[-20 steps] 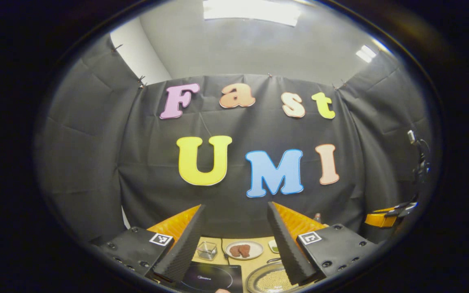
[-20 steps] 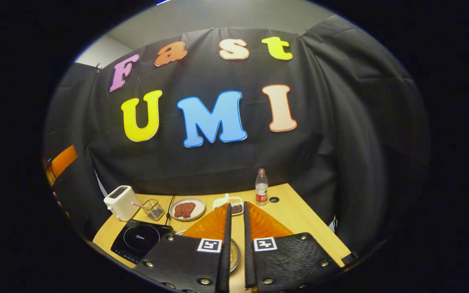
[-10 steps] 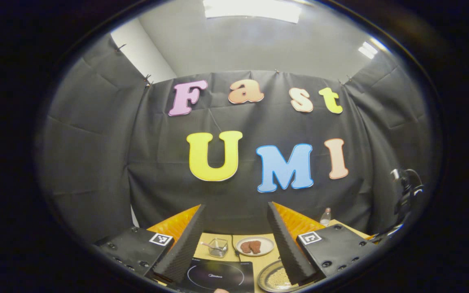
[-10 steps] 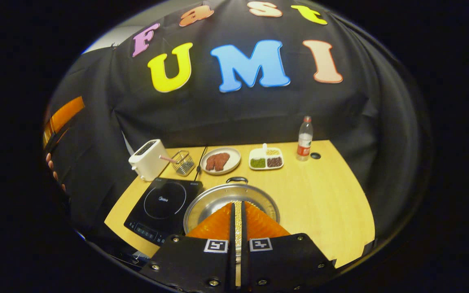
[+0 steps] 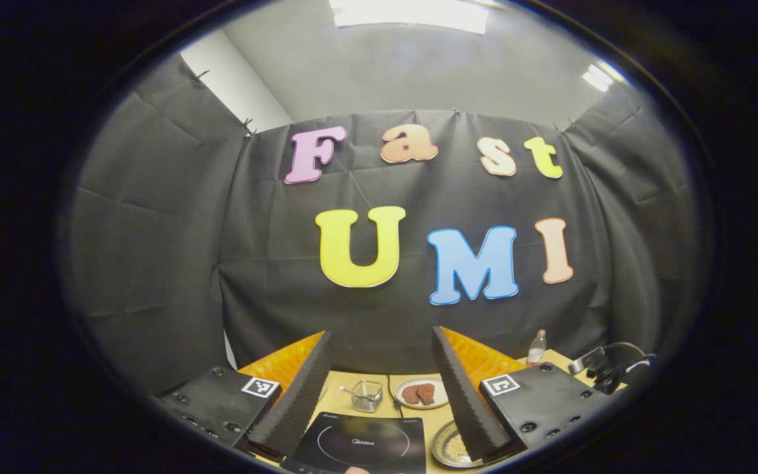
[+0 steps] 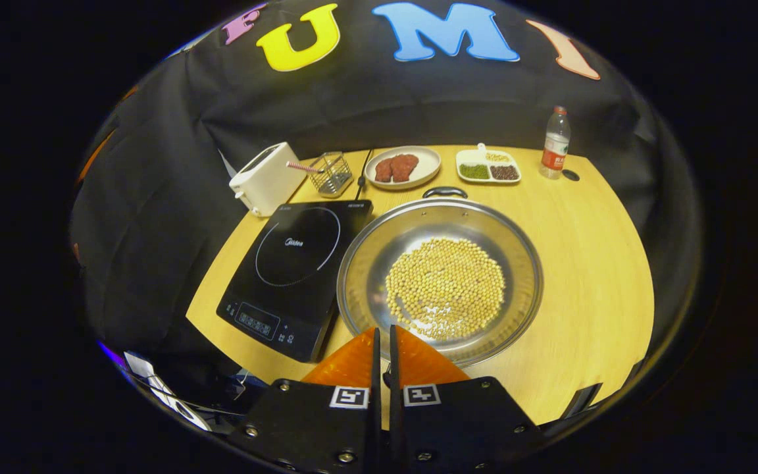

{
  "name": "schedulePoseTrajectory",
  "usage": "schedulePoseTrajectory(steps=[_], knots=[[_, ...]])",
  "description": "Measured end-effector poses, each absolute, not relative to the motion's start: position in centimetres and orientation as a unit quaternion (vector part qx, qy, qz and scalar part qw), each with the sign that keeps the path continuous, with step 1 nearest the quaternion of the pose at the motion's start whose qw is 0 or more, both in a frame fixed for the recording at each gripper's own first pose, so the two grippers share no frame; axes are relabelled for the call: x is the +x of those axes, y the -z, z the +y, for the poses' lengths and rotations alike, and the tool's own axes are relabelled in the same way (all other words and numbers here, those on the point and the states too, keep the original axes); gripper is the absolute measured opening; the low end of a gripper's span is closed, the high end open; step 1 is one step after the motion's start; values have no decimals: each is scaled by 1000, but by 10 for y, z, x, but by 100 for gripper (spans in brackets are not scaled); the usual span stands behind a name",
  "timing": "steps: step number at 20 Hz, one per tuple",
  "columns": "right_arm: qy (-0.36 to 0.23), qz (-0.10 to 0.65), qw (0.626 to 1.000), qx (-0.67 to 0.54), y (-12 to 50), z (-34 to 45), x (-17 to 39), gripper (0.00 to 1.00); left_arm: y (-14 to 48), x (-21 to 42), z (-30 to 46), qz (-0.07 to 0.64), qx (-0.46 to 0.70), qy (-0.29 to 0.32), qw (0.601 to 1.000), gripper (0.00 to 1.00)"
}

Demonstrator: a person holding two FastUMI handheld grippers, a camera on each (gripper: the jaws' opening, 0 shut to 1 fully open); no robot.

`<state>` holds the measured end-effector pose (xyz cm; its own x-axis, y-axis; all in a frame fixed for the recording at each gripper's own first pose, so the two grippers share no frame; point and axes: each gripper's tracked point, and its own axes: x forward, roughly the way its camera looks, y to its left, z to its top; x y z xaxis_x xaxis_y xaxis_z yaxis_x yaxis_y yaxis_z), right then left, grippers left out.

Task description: First push the handle of the pot to place it horizontally, then grasp the pot with both hands and set it on the induction cooktop.

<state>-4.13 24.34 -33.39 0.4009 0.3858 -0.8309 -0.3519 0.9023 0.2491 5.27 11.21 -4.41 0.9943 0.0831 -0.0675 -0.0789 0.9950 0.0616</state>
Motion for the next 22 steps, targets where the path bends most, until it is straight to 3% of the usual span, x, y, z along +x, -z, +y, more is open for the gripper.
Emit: schedulePoseTrajectory(steps=[8,22], knots=[[-230,581,780,-12,389,259,-81,5,57,48,141,49,23,-52,997,98],[-136,597,789,47,413,246,-74,1,81,56,168,68,5,-23,997,98]])
